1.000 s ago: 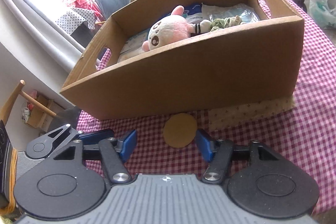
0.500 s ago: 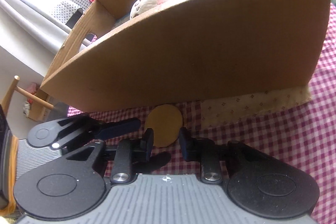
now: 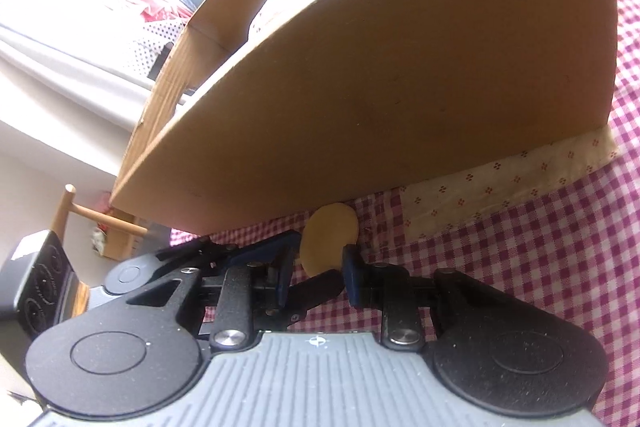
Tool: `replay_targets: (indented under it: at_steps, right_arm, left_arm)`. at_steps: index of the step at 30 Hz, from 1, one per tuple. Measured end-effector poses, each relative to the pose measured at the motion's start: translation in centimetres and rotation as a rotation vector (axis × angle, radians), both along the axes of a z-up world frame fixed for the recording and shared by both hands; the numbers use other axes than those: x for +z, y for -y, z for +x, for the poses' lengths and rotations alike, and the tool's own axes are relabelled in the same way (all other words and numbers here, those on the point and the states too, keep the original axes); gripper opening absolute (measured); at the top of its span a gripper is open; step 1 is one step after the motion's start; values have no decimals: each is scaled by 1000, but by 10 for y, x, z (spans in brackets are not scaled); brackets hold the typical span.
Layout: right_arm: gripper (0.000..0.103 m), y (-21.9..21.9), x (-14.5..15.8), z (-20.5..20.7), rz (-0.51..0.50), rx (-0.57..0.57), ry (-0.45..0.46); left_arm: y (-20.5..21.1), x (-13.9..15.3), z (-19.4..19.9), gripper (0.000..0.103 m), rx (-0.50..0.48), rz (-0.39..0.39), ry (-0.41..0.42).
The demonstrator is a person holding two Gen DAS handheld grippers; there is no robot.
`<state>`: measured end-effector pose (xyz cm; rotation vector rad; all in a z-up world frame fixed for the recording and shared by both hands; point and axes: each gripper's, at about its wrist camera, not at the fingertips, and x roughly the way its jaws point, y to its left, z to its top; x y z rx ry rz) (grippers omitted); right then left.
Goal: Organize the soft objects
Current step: 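Move the right gripper to the round tan sponge and grasp it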
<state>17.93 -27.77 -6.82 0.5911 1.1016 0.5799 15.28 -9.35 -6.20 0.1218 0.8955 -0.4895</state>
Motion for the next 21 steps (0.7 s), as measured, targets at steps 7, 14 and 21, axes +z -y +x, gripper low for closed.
replay_targets:
  at_steps: [7,14,21]
  right_arm:
    - [29,15,-9,4,20,-41,-32]
    - [31,14,-8,10,16,-53,-49]
    - [31,9,-10,12,33,-58,-63]
  left_arm:
    - [-13,-3,8,40,30,-78,-49]
    - [-22,-5,11,35,43,-101,-59]
    - [-18,-4,9,35,41,-101,-52]
